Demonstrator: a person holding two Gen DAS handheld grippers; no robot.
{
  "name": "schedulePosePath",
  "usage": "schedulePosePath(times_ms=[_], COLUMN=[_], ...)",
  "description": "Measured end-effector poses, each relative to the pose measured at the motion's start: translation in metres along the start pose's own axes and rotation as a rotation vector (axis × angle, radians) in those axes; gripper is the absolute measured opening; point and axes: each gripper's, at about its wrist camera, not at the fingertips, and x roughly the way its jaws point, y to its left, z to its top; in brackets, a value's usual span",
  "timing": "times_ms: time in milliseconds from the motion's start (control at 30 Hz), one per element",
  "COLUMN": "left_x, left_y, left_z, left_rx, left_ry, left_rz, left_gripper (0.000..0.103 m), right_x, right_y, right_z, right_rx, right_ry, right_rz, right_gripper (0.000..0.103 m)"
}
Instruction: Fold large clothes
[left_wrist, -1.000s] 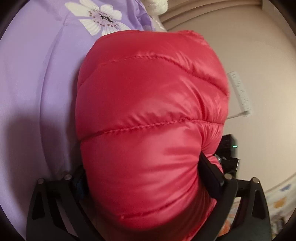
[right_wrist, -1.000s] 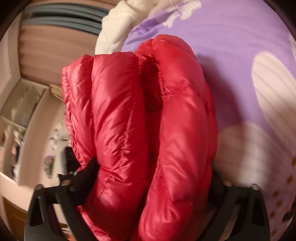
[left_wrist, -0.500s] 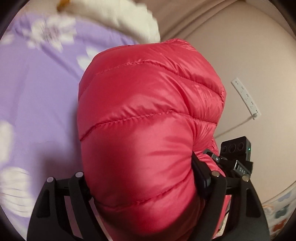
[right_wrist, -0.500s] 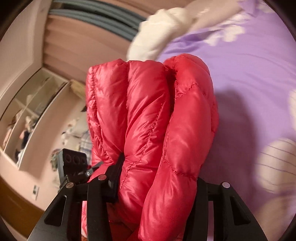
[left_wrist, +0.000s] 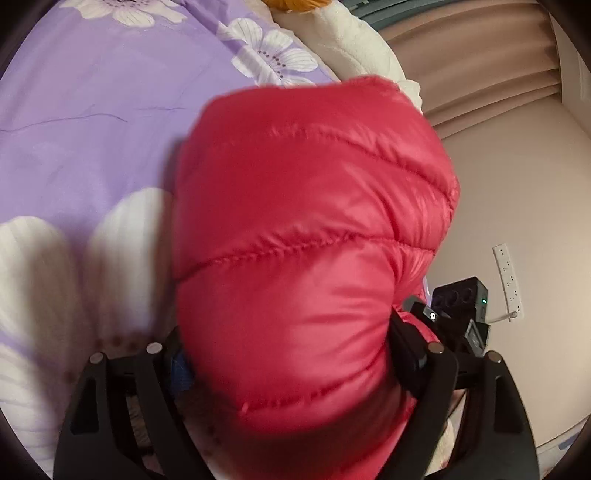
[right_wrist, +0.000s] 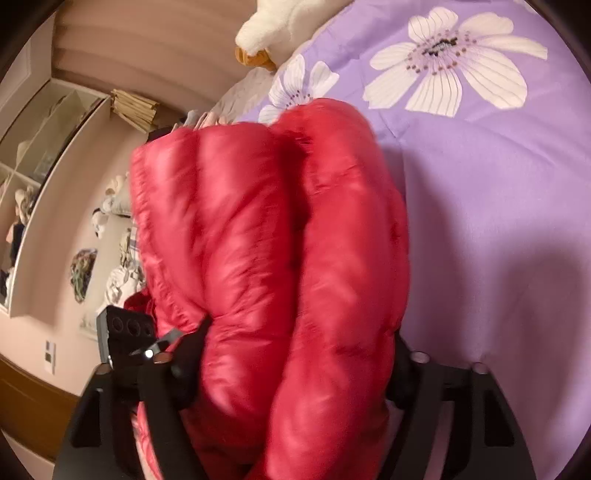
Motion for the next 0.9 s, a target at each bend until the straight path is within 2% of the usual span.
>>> schedulePosePath(times_ms=[67,100,133,200,233,300,333,433,500,533,567,600,633,700,833,900], left_x=[-0.02,-0.031,-0.041,-0.057,-0.065,-0.074,-0.076,-0.08,-0.081,-0.082,-0.08,-0.08,-0.083,-0.096,-0.124,-0.142], left_y=[-0.014,-0.025,-0.039,-0.052,-0.057,-0.06,-0.059,-0.077,-0.091,-0.094,-0.089,-0.084,-0.084,-0.088,-0.135,-0.155], left_z=[-0.001,-0.004,-0.007,-0.013,-0.018,-0.025,-0.027,-0.036,-0.041,-0.047,-0.046,-0.048,-0.052,-0.06,-0.094,-0.11], left_rx=[0.07,0.126,0.184,0.241,0.253,0.238,0.223,0.269,0.324,0.355,0.372,0.359,0.321,0.306,0.461,0.51], left_ry=[-0.062,-0.11,-0.16,-0.223,-0.25,-0.265,-0.267,-0.322,-0.36,-0.369,-0.367,-0.358,-0.349,-0.345,-0.445,-0.478], left_rz=[0.068,0.128,0.198,0.272,0.271,0.226,0.23,0.367,0.458,0.48,0.49,0.504,0.515,0.484,0.536,0.516], left_gripper=[0.085,0.085,0.085,0.082,0.082,0.082,0.082,0.073,0.051,0.047,0.038,0.023,0.018,0.014,0.014,0.015], right_x=[-0.012,-0.017,-0.028,-0.038,-0.051,-0.068,-0.08,-0.107,-0.122,-0.125,-0.121,-0.122,-0.121,-0.113,-0.136,-0.15], right_y=[0.007,0.011,0.018,0.035,0.043,0.051,0.058,0.065,0.073,0.081,0.094,0.102,0.11,0.124,0.152,0.163], right_z=[0.002,0.004,0.004,0.006,0.003,-0.002,-0.006,-0.022,-0.037,-0.04,-0.043,-0.048,-0.051,-0.05,-0.08,-0.092], right_rx=[-0.041,-0.058,-0.084,-0.125,-0.147,-0.163,-0.172,-0.221,-0.289,-0.314,-0.33,-0.347,-0.366,-0.402,-0.482,-0.513], right_ry=[-0.011,-0.022,-0.047,-0.096,-0.134,-0.192,-0.229,-0.286,-0.342,-0.365,-0.381,-0.38,-0.361,-0.343,-0.375,-0.402], right_rz=[-0.053,-0.083,-0.14,-0.231,-0.29,-0.349,-0.359,-0.319,-0.303,-0.311,-0.319,-0.318,-0.32,-0.333,-0.354,-0.332], right_gripper=[0.077,0.077,0.077,0.077,0.077,0.077,0.077,0.073,0.055,0.051,0.039,0.027,0.023,0.021,0.021,0.021])
